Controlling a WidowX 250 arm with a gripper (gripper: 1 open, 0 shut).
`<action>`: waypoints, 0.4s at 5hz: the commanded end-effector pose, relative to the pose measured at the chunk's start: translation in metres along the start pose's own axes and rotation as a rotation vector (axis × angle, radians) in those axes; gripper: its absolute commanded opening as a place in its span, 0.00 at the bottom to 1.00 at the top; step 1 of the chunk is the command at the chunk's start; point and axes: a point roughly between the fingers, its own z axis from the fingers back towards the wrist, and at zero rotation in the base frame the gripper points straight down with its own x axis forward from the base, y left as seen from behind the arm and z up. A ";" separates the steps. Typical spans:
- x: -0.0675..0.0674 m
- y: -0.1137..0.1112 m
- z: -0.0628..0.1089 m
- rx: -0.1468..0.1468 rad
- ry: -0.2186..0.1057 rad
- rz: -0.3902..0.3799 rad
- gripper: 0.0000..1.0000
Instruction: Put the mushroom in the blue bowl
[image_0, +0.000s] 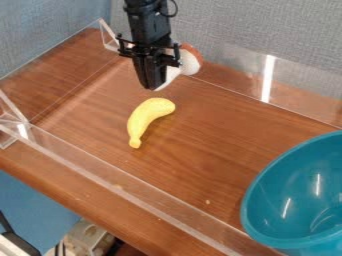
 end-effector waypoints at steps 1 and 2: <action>0.005 0.013 0.036 0.028 -0.085 -0.061 0.00; 0.013 0.025 0.048 0.029 -0.099 -0.112 0.00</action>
